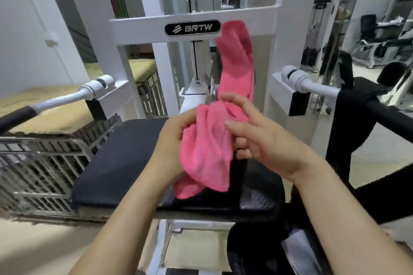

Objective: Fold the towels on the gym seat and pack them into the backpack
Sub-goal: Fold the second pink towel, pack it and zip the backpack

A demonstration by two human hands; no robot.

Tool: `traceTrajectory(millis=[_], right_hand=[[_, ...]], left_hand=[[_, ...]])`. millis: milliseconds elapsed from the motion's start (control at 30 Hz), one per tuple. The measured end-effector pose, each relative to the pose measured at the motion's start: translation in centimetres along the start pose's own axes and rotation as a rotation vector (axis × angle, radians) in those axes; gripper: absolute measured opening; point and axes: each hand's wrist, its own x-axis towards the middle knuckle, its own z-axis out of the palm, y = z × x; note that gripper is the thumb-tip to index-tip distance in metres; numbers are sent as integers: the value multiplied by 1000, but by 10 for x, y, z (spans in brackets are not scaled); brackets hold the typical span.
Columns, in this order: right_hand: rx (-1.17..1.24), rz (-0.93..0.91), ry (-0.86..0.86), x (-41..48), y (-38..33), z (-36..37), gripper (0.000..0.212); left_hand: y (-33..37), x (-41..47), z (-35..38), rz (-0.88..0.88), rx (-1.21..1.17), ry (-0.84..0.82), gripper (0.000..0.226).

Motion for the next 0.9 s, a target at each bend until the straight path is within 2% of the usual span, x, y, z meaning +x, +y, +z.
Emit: traceTrajectory(millis=[67,100,133,200,233,267,300,367,400,433,467,500,533,567,600,633,667,767,833,900], right_hand=[[-44,142,183,-15,9,3,35],[-28,204,214,-20,15,7,39],[-59,241,216,-24,21,16,50],[-324,222,208,-25,37,33,83],[-451,195,220,-26,45,42,92],[-504,167,248,-26,51,50,92],[-482,141,276,-28,55,58,86],[-289,120,290,-34,59,66,69],[-153,126,261,-37,60,65,59],[-18,146,188,-40,57,64,51],[97,163,82,-44,53,63,46],[187,172,-33,-48,48,63,43],[242,174,-138,-52,42,65,41],[269,165,-228,-56,35,68,40],[273,143,-301,-59,27,73,39],[260,117,-355,-61,17,80,37],[231,82,-392,-61,7,87,35],[51,-35,-430,-63,-23,107,30],[-48,-100,-399,-61,-37,126,24],[2,-147,-352,-58,-45,143,19]], left_hand=[[7,-28,-9,-36,224,-219,28],[10,-41,-9,-97,324,-356,25],[10,-54,-7,-171,394,-491,21],[9,-77,6,-275,488,-754,9],[9,-88,12,-271,553,-888,4],[8,-98,16,-258,600,-1027,8],[6,-107,16,-279,603,-1171,22],[4,-115,1,-435,388,-1372,51],[7,-115,-11,-470,240,-1366,53],[9,-112,-24,-443,117,-1266,47],[9,-107,-35,-410,10,-1039,37],[9,-102,-45,-371,-70,-735,29],[5,-97,-55,-302,-116,-412,26],[-1,-94,-62,-216,-125,-166,29],[-2,-92,-64,-151,-115,-49,35],[-3,-93,-63,-105,-106,-47,42],[-3,-98,-63,-90,-104,-132,47],[4,-110,-73,-139,-168,-400,37],[6,-121,-93,-169,-258,-420,24],[7,-131,-115,-183,-329,-392,15]])
